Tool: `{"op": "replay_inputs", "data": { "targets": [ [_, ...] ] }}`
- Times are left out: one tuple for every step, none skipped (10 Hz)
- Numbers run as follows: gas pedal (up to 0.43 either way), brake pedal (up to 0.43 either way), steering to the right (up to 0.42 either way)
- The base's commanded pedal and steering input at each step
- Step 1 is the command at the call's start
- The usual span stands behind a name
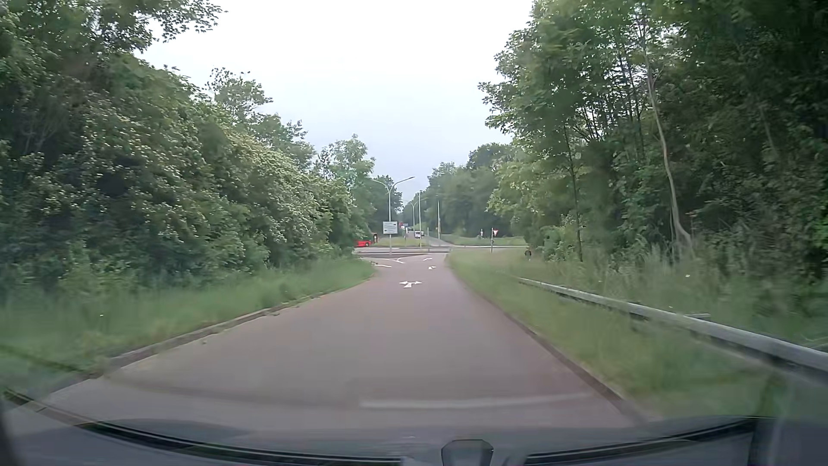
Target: Follow the waypoints while adhering to traffic rules and regulations
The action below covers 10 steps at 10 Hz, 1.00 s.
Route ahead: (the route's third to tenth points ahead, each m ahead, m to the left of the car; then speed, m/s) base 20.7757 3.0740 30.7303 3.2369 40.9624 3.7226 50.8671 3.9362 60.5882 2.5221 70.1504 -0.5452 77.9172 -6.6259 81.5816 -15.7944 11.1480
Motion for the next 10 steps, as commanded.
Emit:
{"op": "replay_inputs", "data": {
  "targets": [
    [0.0,0.134,-0.001],
    [0.0,0.14,-0.001],
    [0.0,0.146,-0.001],
    [0.0,0.146,-0.001],
    [0.0,0.146,-0.001],
    [0.0,0.152,-0.001],
    [0.0,0.152,-0.001],
    [0.0,0.159,-0.001],
    [0.0,0.159,-0.001],
    [0.0,0.159,-0.001]
  ]
}}
